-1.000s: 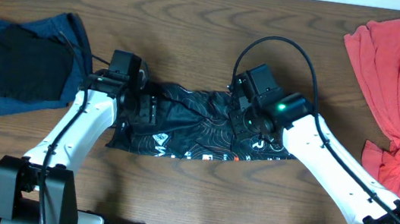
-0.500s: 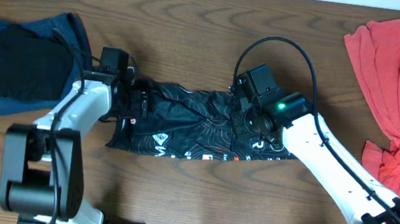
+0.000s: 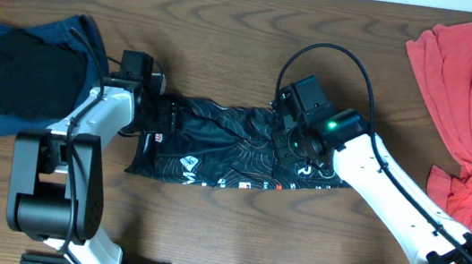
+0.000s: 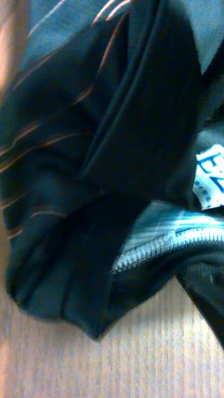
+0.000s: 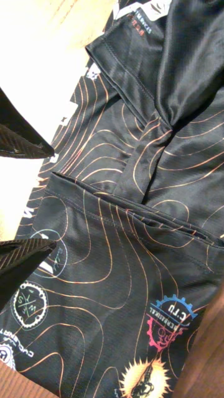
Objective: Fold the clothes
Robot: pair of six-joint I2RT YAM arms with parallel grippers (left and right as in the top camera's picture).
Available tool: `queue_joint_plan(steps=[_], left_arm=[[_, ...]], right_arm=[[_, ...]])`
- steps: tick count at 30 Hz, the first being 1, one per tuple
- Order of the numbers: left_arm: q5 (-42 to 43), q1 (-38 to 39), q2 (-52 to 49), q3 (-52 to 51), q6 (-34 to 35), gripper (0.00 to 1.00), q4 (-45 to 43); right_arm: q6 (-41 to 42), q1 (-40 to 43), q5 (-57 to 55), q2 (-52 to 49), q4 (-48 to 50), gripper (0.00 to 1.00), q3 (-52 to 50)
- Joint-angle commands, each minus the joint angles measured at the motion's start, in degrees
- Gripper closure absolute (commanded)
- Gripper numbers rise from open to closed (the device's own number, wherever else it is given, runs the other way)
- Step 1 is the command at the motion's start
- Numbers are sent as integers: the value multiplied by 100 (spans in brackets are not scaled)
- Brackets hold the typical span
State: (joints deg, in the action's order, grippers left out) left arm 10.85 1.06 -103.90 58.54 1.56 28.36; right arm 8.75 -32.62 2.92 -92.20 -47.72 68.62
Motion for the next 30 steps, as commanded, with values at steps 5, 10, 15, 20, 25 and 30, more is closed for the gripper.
queue_joint_plan(steps=[5, 10, 15, 20, 25, 30], left_arm=[[673, 20, -529, -326, -4, 76, 302], [671, 17, -457, -317, -4, 93, 468], [640, -17, -138, -175, -2, 94, 817], [208, -293, 378, -9, 173, 94, 1132], [2, -839, 942, 79, 313, 94, 1235], [48, -1233, 1353, 205, 415, 94, 1241]], right_arm=[[63, 35, -55, -7, 15, 60, 15], [63, 35, -55, -7, 15, 59, 15], [251, 42, -328, -7, -7, 60, 17], [844, 282, -988, -4, -90, 59, 17], [920, 1014, -1019, -7, -138, 60, 15], [463, 1572, -691, -39, -140, 62, -22]])
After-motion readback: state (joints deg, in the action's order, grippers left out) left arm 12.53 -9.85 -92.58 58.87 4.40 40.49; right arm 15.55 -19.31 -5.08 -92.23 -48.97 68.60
